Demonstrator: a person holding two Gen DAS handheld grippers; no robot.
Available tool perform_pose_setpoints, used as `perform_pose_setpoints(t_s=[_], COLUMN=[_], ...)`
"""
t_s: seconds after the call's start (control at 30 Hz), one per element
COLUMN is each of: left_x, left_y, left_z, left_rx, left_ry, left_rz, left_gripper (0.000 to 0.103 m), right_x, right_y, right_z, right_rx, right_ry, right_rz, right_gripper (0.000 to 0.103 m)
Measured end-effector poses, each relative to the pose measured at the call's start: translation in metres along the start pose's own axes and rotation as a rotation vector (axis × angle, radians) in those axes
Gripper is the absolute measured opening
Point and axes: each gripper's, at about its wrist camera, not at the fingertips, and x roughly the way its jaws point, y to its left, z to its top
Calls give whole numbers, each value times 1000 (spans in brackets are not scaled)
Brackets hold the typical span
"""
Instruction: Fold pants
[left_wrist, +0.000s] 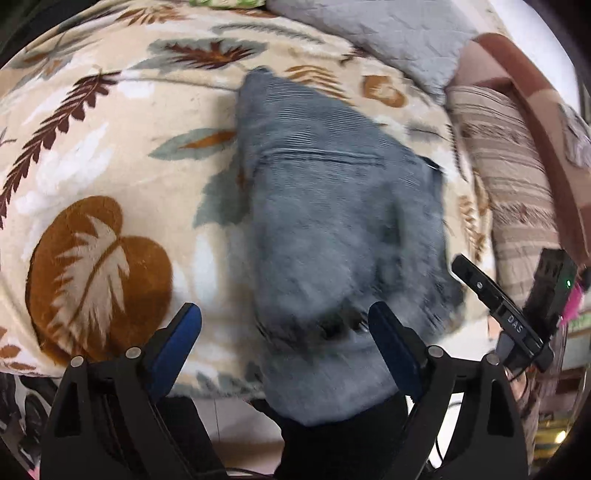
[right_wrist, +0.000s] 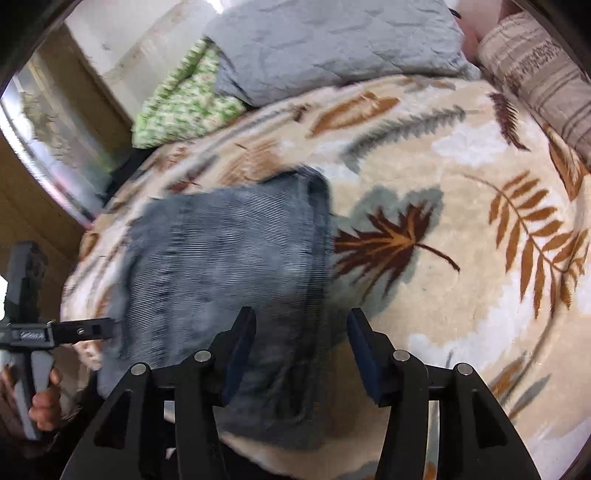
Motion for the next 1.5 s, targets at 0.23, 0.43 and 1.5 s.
perform_pose_setpoints(t_s=[0.23,0.43,1.5], left_x=[27,23,50], left_y=[-9,-4,10], left_z=[-20,-14,52], left_rx=[73,54,-114], left_ry=[55,80,170], left_rz=[72,27,-375], left_gripper=[93,93,93], right_x=[-3,2,60], right_y=[14,3,-22], right_z=[-24,-39,24], right_rx=[-68,-43,160], right_ry=[53,70,185], right_rz=[-21,-34,487], right_gripper=[52,57,69])
